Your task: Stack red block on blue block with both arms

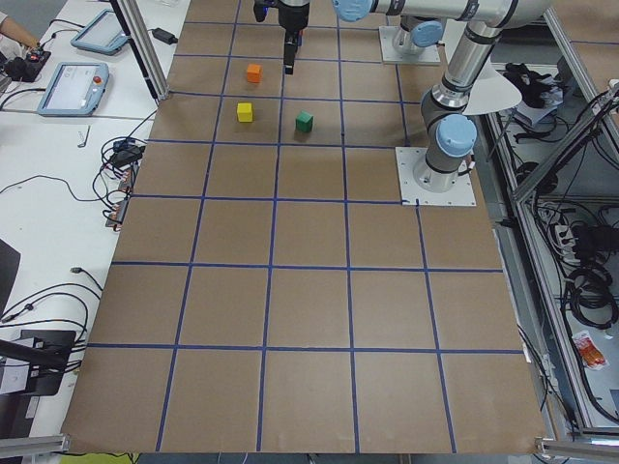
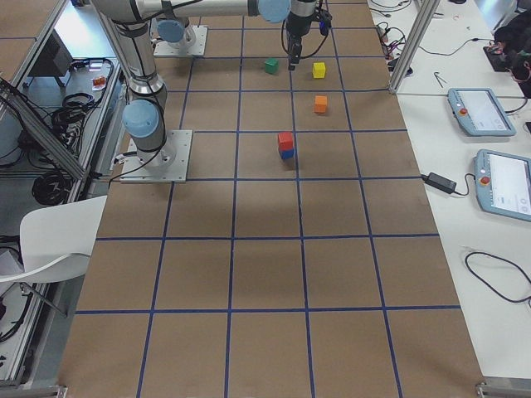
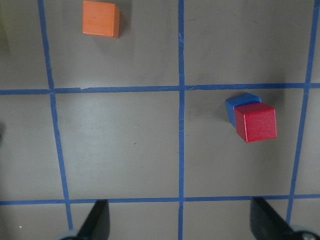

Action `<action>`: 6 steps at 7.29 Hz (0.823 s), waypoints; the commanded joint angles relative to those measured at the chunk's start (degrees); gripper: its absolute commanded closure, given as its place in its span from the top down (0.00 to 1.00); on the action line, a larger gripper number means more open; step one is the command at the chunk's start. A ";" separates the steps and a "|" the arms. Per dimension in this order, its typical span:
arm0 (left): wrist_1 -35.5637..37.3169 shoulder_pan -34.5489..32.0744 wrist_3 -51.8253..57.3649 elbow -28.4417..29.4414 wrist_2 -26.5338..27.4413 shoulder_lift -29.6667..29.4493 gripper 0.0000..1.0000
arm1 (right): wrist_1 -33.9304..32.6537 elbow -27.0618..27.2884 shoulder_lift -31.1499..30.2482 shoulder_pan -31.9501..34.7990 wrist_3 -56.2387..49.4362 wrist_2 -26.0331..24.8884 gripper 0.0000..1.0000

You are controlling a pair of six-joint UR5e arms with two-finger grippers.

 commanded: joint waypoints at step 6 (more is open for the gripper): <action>0.00 0.14 0.33 0.00 0.00 0.03 1.00 | 2.48 0.22 -1.64 -3.30 -0.69 0.27 1.00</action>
